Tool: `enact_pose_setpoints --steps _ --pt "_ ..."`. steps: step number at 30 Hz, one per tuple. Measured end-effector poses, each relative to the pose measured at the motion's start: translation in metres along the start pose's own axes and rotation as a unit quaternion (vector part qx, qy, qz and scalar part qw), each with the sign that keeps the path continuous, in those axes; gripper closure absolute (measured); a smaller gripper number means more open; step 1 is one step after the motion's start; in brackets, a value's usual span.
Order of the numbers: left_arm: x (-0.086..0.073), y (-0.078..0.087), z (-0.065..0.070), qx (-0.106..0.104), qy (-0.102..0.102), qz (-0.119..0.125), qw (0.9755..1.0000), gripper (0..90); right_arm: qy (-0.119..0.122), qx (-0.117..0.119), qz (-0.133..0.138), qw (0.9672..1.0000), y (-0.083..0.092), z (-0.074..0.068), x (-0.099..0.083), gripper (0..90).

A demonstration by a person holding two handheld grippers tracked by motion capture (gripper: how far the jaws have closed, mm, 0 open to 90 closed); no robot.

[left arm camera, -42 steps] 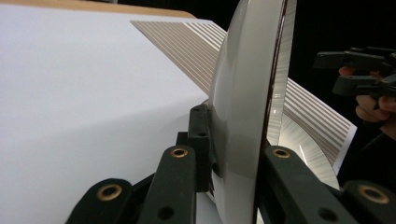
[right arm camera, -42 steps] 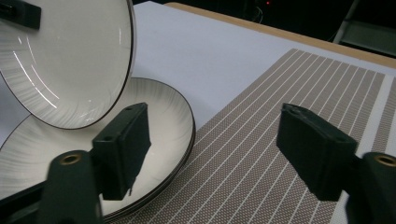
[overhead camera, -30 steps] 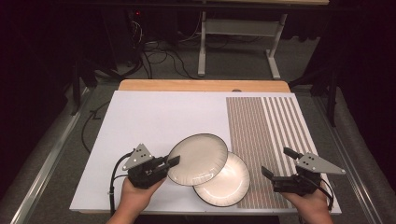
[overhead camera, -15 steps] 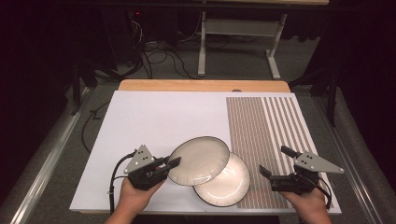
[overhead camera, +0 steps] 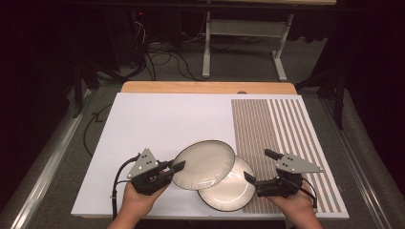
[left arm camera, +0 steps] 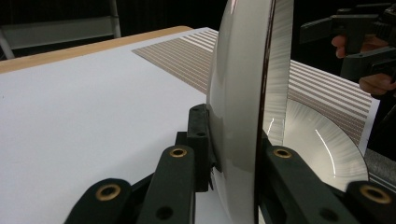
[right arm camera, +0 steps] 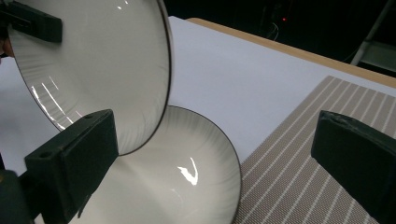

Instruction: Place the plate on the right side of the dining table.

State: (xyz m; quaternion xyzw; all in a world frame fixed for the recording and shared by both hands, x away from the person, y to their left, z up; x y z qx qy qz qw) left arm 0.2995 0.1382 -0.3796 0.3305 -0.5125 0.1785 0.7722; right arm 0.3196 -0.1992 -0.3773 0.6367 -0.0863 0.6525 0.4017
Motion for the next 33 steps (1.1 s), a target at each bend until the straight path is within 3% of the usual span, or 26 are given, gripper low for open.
enact_pose_setpoints --steps 9,22,29,32,33 --pt "0.000 0.000 0.000 0.000 -0.001 0.001 1.0000 79.2 0.003 0.029 -0.002 0.9996 -0.025 -0.011 0.011 4.7" --pt "0.000 -0.001 0.000 -0.001 -0.003 0.001 1.0000 79.2 -0.005 0.051 -0.008 0.9986 -0.046 -0.020 0.017 9.5" --pt "-0.001 0.000 0.000 0.000 -0.002 0.001 1.0000 79.1 -0.010 0.050 -0.020 0.9985 -0.056 -0.027 0.018 27.5" --pt "-0.001 0.000 -0.001 0.001 -0.002 0.001 1.0000 79.1 -0.033 0.056 -0.013 0.9978 -0.058 -0.026 0.016 47.5" --pt "-0.001 0.000 -0.001 0.002 -0.002 0.001 1.0000 79.0 -0.032 0.056 -0.014 0.9978 -0.058 -0.025 0.015 50.4"
Point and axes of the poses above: each handheld gripper's, and its own axes: y roughly backward along the jaws, x roughly out of its top, z roughly to its right, the point moved 3 cm from there along -y, roughly forward along the jaws, and after that the axes turned 9 degrees about y, right-handed, at the moved point
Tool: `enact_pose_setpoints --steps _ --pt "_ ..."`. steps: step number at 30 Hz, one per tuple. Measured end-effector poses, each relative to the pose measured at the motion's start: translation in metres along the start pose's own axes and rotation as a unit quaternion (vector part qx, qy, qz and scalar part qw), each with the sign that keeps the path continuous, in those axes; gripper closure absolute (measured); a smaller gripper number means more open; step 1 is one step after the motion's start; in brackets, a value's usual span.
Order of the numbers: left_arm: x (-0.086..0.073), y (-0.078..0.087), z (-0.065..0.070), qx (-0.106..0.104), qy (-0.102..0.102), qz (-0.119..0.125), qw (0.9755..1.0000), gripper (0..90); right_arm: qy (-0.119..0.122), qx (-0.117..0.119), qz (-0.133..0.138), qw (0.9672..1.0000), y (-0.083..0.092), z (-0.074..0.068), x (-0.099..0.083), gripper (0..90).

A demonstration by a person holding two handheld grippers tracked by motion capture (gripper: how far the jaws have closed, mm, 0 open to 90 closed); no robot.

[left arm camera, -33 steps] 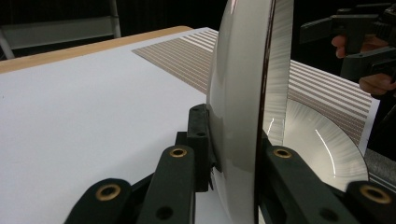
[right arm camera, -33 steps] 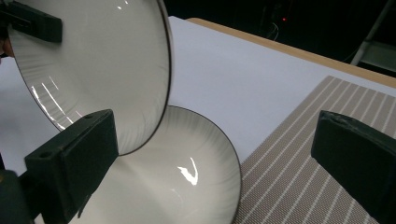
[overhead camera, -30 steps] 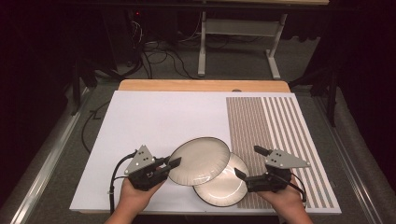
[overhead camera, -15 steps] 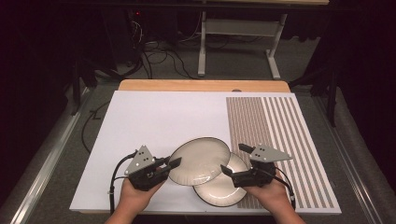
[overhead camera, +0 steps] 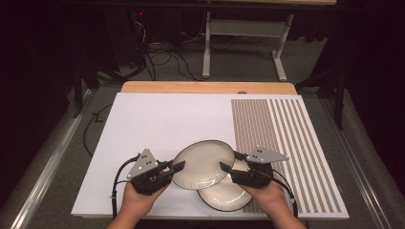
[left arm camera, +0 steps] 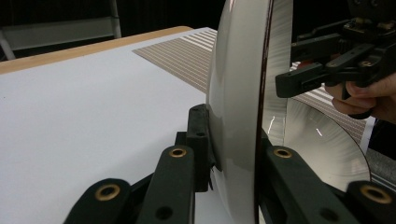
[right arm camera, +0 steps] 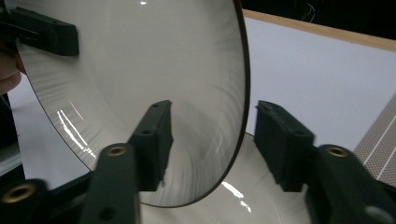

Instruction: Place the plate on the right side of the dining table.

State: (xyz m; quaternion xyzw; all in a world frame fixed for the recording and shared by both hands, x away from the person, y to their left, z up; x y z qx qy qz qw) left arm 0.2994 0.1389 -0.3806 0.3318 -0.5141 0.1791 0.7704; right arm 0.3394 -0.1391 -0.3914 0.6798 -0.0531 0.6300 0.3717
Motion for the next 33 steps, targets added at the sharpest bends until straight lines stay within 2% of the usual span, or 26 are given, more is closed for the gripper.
enact_pose_setpoints --steps 3,8,10,12,13,15,20,25,33 --pt "0.000 0.000 0.000 0.000 -0.001 0.000 1.0000 79.0 -0.014 0.010 -0.001 0.9999 -0.001 0.001 -0.004 60.4" --pt "0.000 0.000 0.000 0.001 0.002 0.000 1.0000 79.0 -0.015 0.007 -0.003 0.9999 0.000 0.004 -0.006 72.0" --pt "0.000 0.000 0.000 0.001 0.003 0.000 1.0000 79.0 -0.021 0.017 -0.004 0.9996 0.000 0.004 -0.007 77.2" --pt "0.000 0.000 0.000 -0.001 0.004 0.001 1.0000 79.1 -0.030 0.017 -0.004 0.9994 0.000 0.005 -0.008 81.8" --pt "0.000 0.000 0.000 -0.001 0.004 0.001 1.0000 79.1 -0.030 0.017 -0.004 0.9994 0.000 0.005 -0.008 81.8" --pt "-0.001 0.000 0.000 -0.002 0.007 0.002 1.0000 79.2 -0.047 0.026 -0.002 0.9986 0.001 0.007 -0.009 83.6" --pt "-0.001 0.001 -0.001 -0.007 0.035 0.007 0.9993 80.1 -0.072 0.038 0.001 0.9966 0.004 0.008 -0.008 86.2" --pt "0.000 0.001 0.001 -0.006 0.038 0.009 0.9992 80.0 -0.067 0.038 0.005 0.9970 0.008 0.007 -0.007 86.8" --pt "0.007 -0.004 0.007 0.001 0.023 0.006 0.9997 79.7 -0.059 0.024 0.015 0.9979 0.020 0.010 -0.002 87.2"
Point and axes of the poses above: each handheld gripper's, and its own axes: y roughly backward along the jaws, x roughly out of its top, z roughly to its right, the point moved 3 cm from there along -y, roughly forward along the jaws, and after that the axes turned 9 degrees about y, right-handed, at the moved point
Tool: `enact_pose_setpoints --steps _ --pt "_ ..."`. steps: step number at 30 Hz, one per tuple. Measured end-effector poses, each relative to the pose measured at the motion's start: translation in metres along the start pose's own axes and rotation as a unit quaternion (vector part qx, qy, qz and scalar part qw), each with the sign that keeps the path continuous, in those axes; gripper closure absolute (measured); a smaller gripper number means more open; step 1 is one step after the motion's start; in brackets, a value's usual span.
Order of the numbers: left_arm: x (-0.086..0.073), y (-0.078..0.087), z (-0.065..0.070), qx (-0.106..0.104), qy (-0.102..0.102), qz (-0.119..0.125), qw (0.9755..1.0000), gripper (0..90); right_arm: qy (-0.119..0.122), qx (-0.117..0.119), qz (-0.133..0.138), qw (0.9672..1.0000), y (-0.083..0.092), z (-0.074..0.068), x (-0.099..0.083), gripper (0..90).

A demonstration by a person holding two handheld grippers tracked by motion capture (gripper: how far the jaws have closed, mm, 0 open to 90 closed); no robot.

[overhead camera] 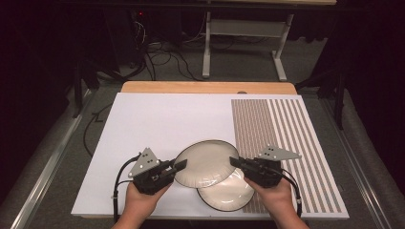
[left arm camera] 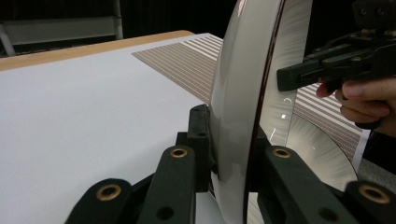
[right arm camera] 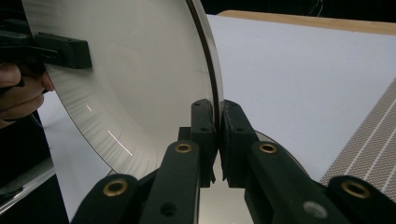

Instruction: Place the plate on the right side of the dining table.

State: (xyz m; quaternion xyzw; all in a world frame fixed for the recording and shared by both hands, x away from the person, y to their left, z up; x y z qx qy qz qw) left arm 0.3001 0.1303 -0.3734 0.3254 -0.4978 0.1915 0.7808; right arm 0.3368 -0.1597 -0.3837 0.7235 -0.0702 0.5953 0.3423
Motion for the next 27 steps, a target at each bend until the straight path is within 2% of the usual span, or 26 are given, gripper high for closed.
enact_pose_setpoints --steps 8,17,23,27 --pt "0.013 -0.018 0.004 -0.007 -0.002 -0.005 1.0000 79.6 0.005 -0.018 0.007 0.9998 0.014 0.012 0.007 87.5" --pt "0.031 -0.043 0.015 -0.017 -0.025 -0.016 0.9994 79.6 0.012 -0.041 0.011 0.9990 0.036 0.031 0.013 87.5" --pt "0.040 -0.062 0.024 -0.024 -0.025 -0.019 0.9992 79.5 0.013 -0.061 0.011 0.9980 0.053 0.044 0.013 87.5" --pt "0.047 -0.074 0.029 -0.033 -0.018 -0.021 0.9991 79.4 0.011 -0.074 0.021 0.9970 0.065 0.052 0.013 87.5"
Point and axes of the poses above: each handheld gripper's, and its own axes: y roughly backward along the jaws, x roughly out of its top, z roughly to its right, the point moved 3 cm from there along -y, roughly forward along the jaws, and after that the axes turned 9 degrees about y, right-handed, at the moved point
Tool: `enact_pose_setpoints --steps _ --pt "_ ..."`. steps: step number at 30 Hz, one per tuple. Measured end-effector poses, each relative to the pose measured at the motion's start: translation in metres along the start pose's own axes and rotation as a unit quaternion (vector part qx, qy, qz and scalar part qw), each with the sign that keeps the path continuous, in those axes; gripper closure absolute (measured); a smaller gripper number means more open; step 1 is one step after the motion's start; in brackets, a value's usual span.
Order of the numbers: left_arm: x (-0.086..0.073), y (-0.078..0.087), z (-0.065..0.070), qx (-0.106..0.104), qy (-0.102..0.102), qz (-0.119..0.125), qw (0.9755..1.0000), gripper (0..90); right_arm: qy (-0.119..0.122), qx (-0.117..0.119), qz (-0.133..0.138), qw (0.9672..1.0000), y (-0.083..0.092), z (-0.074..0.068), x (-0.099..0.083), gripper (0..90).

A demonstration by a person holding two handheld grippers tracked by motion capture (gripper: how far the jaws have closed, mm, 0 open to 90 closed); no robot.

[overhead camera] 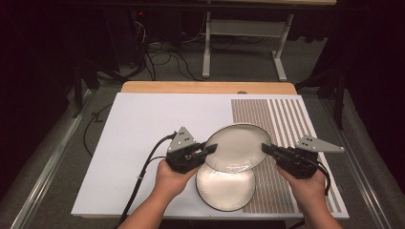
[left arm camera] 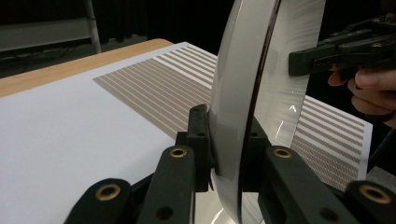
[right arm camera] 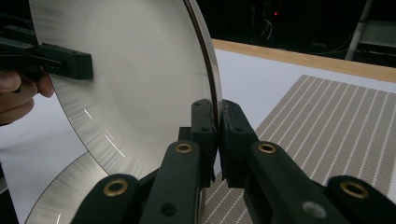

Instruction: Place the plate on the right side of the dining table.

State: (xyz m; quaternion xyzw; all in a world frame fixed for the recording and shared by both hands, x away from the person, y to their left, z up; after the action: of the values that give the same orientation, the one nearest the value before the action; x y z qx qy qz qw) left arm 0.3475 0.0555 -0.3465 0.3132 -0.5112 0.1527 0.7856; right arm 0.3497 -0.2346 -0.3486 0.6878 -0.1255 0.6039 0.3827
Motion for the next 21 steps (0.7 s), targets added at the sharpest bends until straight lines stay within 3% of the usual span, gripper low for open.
enact_pose_setpoints --steps 9,21 --pt "0.006 -0.029 0.008 -0.005 -0.008 -0.012 0.9999 79.1 -0.026 -0.019 0.004 0.9995 0.013 0.019 -0.017 87.4" --pt "0.015 -0.059 0.012 -0.002 -0.006 -0.022 0.9997 77.3 -0.031 -0.051 0.011 0.9981 0.027 0.037 -0.018 87.6"
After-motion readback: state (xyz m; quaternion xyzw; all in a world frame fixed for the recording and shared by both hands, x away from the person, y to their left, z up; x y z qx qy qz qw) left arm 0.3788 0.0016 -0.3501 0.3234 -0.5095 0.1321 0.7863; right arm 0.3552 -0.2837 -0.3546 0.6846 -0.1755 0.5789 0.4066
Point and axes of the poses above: each handheld gripper's, and its own axes: y roughly backward along the jaws, x roughly out of its top, z roughly to its right, the point moved 3 cm from there along -y, roughly forward along the jaws, and after that the axes turned 9 degrees about y, right-handed, at the moved point
